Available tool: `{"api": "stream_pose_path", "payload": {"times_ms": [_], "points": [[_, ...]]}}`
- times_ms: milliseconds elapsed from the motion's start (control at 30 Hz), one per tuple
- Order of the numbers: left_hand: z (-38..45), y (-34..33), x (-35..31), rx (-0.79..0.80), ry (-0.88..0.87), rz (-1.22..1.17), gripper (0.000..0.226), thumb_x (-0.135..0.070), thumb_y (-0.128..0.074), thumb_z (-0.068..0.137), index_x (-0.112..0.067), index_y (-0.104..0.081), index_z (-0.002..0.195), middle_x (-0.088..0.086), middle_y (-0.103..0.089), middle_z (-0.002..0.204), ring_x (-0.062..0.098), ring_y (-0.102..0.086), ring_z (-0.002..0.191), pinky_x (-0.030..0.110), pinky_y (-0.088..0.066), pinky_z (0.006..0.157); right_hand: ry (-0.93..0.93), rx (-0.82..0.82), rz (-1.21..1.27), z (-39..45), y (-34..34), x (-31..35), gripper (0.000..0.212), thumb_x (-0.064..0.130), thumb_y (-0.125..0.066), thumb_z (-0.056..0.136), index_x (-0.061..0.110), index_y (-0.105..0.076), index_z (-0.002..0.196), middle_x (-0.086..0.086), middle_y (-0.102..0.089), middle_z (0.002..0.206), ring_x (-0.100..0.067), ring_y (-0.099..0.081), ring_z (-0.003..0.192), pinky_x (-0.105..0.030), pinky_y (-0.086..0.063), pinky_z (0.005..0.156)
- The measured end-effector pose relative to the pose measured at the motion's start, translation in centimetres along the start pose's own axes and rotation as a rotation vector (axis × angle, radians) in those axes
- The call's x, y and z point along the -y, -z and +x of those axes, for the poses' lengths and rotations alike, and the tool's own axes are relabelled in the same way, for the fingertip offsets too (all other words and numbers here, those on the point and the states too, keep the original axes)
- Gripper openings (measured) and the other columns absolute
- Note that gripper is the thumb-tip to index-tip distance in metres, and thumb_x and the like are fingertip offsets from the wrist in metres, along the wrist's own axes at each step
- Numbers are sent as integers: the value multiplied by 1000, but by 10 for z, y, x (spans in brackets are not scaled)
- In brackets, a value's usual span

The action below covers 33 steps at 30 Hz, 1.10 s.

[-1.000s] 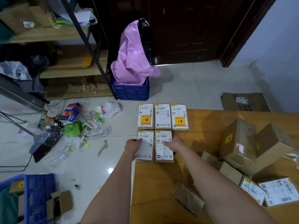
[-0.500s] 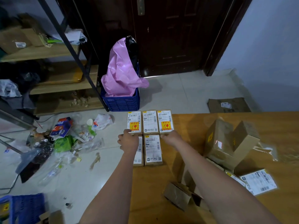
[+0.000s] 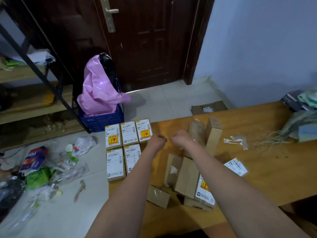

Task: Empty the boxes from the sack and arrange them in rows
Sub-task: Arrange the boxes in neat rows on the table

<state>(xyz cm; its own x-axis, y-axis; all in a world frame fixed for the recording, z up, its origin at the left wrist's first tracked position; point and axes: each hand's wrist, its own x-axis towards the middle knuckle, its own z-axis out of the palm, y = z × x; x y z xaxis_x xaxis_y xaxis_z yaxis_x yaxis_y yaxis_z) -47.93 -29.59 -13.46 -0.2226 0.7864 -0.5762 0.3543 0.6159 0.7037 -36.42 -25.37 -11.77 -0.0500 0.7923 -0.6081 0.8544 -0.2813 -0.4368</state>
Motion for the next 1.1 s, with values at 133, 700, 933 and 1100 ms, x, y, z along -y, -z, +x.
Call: {"api": "stream_pose_path", "payload": {"times_ms": [133, 700, 933, 1100], "points": [[-13, -18, -5, 213, 114, 229, 40, -32, -53, 97, -10, -55, 130, 7, -57, 121, 24, -56, 102, 34, -44, 77, -92, 137, 45, -10, 5, -15, 22, 16, -55, 92, -2, -63, 103, -23, -68, 95, -33, -67, 68, -44, -60, 68], [-50, 9, 87, 394, 689, 156, 63, -35, -66, 90, -11, -45, 143, 21, -36, 153, 44, -50, 126, 51, -47, 103, -263, 724, -305, -44, -54, -1, 47, 22, -42, 105, 11, -37, 150, -16, -33, 155, -37, -49, 130, -47, -43, 108], [-66, 10, 88, 414, 829, -134, 59, -27, -67, 90, -8, -32, 133, 28, -38, 139, 47, -60, 106, 48, -57, 89, -409, 831, -63, -47, -73, -7, 50, 29, -44, 103, 19, -35, 151, -28, -28, 152, -52, -37, 135, -65, -47, 93], [-68, 31, 69, 368, 804, -255, 36, -34, -60, 95, -7, -49, 116, 24, -59, 109, 38, -66, 84, 38, -62, 66, -268, 831, 36, -52, -48, 1, 68, 64, -49, 90, 19, -48, 141, -15, -38, 145, -44, -52, 123, -56, -47, 101]]}}
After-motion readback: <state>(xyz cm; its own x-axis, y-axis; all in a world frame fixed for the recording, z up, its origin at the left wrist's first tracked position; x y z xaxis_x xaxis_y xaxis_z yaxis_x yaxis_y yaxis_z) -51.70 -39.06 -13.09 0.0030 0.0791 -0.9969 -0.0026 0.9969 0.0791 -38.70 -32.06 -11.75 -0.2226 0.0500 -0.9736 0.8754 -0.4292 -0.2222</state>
